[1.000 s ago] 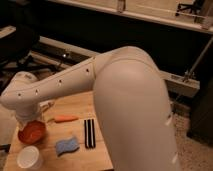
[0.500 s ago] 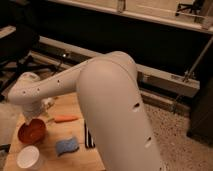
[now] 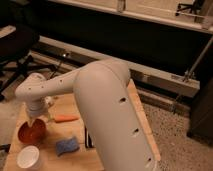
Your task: Pick up the ceramic bowl
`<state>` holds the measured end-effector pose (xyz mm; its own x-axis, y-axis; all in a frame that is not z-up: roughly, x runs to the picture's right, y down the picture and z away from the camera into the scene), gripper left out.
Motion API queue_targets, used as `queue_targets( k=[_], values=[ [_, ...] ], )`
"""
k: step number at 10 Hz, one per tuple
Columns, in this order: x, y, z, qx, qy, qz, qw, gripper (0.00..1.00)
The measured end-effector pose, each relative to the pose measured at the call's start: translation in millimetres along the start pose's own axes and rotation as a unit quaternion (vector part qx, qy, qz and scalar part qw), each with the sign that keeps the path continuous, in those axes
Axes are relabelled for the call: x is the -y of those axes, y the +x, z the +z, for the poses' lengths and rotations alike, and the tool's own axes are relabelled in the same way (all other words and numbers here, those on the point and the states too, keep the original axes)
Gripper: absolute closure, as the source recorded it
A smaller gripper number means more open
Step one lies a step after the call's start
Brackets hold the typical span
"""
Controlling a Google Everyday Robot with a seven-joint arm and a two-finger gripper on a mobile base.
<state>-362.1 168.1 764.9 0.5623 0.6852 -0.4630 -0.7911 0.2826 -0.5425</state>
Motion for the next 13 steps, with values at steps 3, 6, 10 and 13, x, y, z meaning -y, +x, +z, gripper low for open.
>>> queue_targets(
  k=[3,6,10,13],
  values=[
    [6.4,8.6,23.6,-0.024,-0.006,-0.03,0.9992,0.35],
    [20.8,13.8,44.1,-0.039,0.006,-0.039,0.9985,0.42],
    [2.6,20.6,38.7,-0.067,-0.022,-0.047,0.9964,0.78],
    [1.1,21.5,38.8,-0.069,-0.023,-0.048,0.9962,0.79]
  ],
)
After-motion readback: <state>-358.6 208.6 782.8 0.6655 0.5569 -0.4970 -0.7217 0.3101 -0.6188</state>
